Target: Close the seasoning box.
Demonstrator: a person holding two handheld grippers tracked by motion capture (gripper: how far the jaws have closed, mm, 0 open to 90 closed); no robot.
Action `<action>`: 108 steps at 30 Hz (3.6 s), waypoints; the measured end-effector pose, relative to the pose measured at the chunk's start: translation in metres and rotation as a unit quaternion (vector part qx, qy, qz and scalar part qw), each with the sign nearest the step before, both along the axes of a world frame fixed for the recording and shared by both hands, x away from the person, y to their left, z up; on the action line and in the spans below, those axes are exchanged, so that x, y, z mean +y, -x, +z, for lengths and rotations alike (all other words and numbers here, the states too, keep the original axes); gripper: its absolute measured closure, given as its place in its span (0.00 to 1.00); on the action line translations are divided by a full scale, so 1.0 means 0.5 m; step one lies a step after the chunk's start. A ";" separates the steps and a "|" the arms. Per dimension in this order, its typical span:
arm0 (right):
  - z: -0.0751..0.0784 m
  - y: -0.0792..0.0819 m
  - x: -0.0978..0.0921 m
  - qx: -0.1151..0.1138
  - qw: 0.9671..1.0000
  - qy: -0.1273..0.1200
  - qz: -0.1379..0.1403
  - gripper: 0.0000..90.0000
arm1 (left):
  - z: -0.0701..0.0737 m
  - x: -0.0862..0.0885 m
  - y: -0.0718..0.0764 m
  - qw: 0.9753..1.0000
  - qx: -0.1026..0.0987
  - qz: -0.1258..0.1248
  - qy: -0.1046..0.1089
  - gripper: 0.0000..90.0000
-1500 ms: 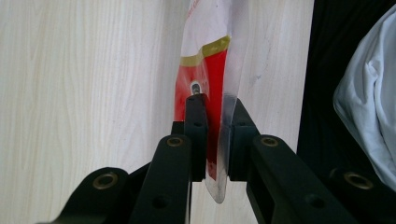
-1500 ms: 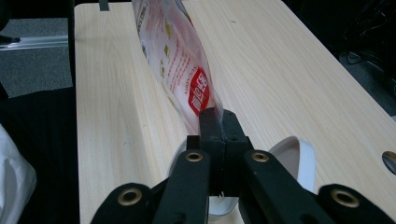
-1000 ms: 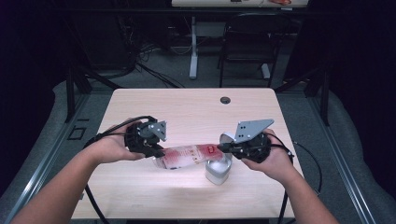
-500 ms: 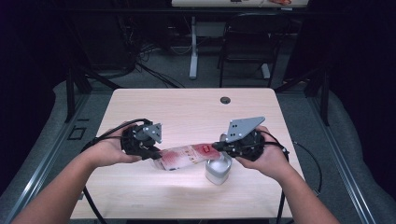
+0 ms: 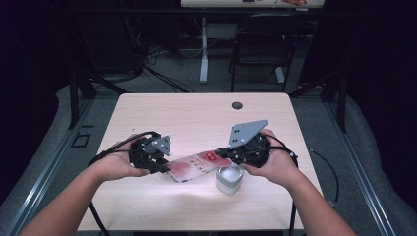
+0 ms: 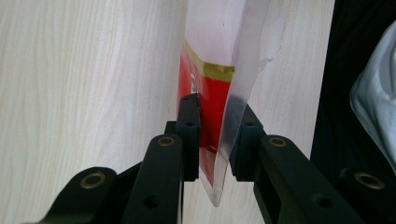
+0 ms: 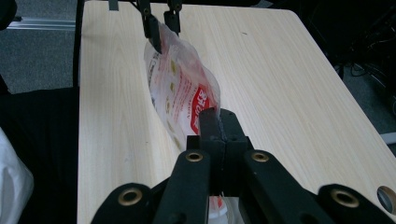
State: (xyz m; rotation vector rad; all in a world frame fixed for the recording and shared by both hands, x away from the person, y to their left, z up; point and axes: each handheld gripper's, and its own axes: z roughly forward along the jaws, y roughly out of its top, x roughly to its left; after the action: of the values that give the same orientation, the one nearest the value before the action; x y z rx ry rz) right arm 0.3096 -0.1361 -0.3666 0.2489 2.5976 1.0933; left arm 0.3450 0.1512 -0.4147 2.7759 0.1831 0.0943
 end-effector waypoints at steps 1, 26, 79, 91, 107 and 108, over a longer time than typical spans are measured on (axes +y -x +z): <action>0.000 0.000 0.001 -0.002 1.000 -0.001 -0.001 1.00 | -0.003 -0.002 0.000 1.000 -0.003 -0.003 -0.002 0.85; -0.007 0.000 0.021 0.000 1.000 0.002 0.008 1.00 | -0.058 -0.001 0.000 1.000 0.011 0.011 0.026 0.82; -0.032 -0.031 0.134 -0.006 0.999 0.015 0.030 1.00 | -0.154 0.072 0.000 0.995 0.014 0.083 0.056 0.73; -0.032 -0.033 0.134 -0.009 0.999 0.019 0.027 1.00 | -0.096 0.069 0.009 0.996 -0.005 0.073 0.055 0.69; -0.033 -0.030 0.138 -0.007 0.999 0.020 0.031 1.00 | -0.048 0.020 0.025 0.996 -0.035 0.036 0.075 0.94; -0.034 -0.030 0.139 -0.005 0.999 0.017 0.032 1.00 | -0.049 0.021 0.026 0.996 -0.036 0.035 0.075 0.98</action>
State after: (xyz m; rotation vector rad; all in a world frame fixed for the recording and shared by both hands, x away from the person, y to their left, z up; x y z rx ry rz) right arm 0.3244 -0.0667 -0.3836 0.1523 2.6291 1.0668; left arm 0.3319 0.1619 -0.4394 2.6115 0.2583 0.1897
